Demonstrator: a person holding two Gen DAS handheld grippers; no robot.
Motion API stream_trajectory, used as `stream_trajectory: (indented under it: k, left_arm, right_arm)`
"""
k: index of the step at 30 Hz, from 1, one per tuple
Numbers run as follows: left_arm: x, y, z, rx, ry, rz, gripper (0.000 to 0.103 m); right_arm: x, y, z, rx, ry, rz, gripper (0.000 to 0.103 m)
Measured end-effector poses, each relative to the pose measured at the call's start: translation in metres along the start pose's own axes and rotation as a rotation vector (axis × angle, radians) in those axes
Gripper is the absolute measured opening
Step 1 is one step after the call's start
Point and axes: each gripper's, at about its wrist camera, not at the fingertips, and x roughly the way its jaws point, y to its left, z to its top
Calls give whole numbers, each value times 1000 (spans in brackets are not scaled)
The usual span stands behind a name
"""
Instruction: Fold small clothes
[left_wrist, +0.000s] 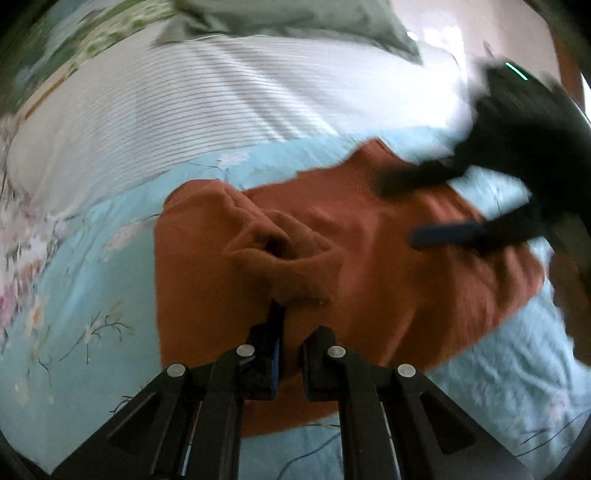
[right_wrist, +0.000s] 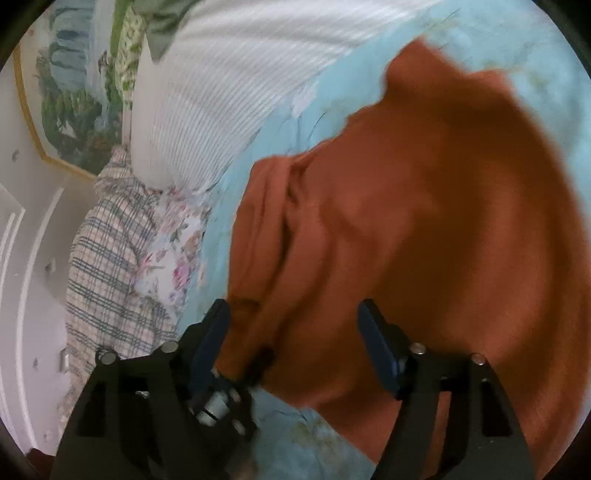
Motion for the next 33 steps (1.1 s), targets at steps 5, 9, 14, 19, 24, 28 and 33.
stream_trajectory:
  k: [5, 9, 14, 19, 24, 28, 33]
  left_arm:
    - [-6, 14, -1, -59, -14, -52, 7]
    - [-14, 17, -2, -56, -25, -68, 7]
    - [-16, 18, -1, -59, -27, -77, 7]
    - [-36, 11, 20, -84, -59, -162, 7]
    - [-51, -28, 47, -100, -94, -320, 7]
    - [-30, -72, 52, -88, -44, -400, 7]
    - [-7, -113, 43, -29, 34, -407, 7]
  right_arm:
    - [57, 9, 30, 9, 115, 62, 78]
    - [104, 31, 52, -59, 170, 59, 64]
    - [122, 54, 67, -140, 167, 1, 17]
    - [48, 87, 62, -268, 33, 6, 16]
    - [-31, 64, 62, -315, -80, -56, 15]
    - [-52, 9, 58, -237, -99, -204, 15]
    - [-62, -36, 48, -168, -112, -224, 15]
